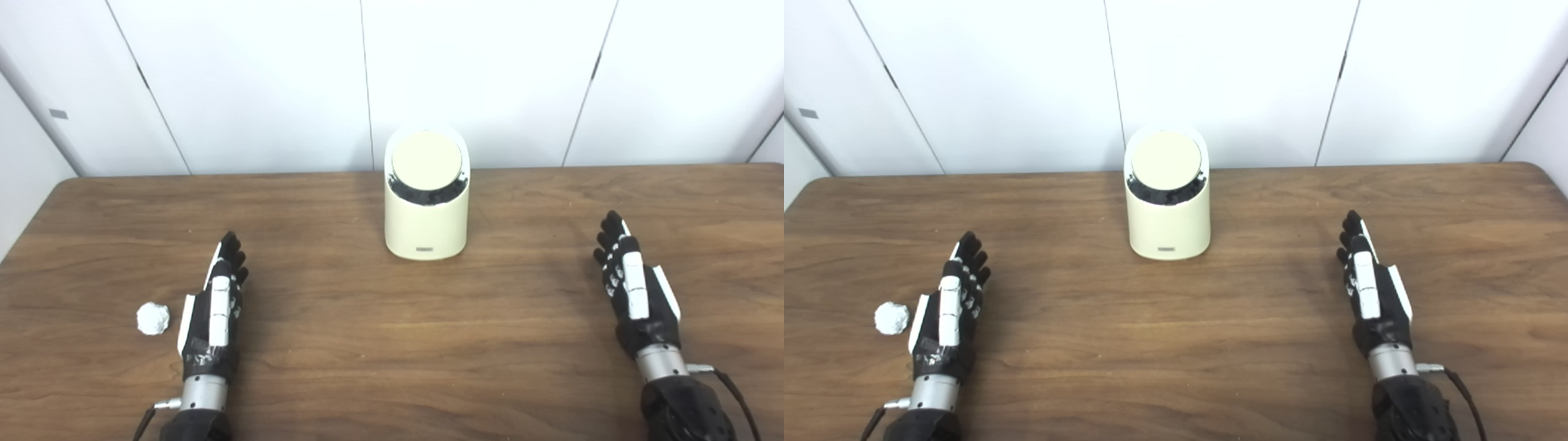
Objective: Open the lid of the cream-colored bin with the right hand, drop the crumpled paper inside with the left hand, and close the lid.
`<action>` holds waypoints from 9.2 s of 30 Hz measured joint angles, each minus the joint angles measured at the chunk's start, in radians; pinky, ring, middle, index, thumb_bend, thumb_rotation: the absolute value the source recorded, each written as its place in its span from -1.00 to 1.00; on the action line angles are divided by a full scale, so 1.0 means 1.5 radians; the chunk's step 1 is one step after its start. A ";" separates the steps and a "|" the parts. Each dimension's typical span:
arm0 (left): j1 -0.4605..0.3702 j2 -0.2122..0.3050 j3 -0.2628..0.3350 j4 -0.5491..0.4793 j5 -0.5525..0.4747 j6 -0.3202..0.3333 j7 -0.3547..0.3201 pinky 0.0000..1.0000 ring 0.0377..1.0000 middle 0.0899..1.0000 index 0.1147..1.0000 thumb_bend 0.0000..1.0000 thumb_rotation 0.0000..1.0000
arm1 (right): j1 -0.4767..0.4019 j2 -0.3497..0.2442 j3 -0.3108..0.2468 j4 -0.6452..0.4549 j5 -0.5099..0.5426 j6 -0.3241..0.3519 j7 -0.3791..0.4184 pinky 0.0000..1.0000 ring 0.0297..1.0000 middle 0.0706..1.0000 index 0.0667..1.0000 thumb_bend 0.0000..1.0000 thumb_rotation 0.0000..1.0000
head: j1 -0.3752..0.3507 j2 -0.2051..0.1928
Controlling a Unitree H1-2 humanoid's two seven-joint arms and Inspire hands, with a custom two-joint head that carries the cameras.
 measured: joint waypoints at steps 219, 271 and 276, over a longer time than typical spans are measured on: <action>0.002 -0.037 -0.027 0.002 0.073 -0.049 0.014 1.00 1.00 1.00 1.00 0.12 0.98 | -0.459 -0.047 0.277 0.173 -0.404 0.155 0.071 0.69 0.83 0.86 0.85 0.60 0.04 | 0.012 -0.074; 0.007 -0.051 -0.035 -0.007 0.076 -0.037 0.015 1.00 1.00 1.00 1.00 0.12 0.98 | -0.476 -0.067 0.312 0.210 -0.440 0.050 0.038 0.83 0.86 0.86 0.83 0.59 -0.81 | 0.015 -0.059; 0.007 -0.052 -0.035 -0.007 0.075 -0.037 0.015 1.00 1.00 0.99 1.00 0.14 0.97 | -0.477 -0.068 0.313 0.209 -0.440 0.046 0.037 0.82 0.85 0.86 0.83 0.54 -0.72 | 0.015 -0.059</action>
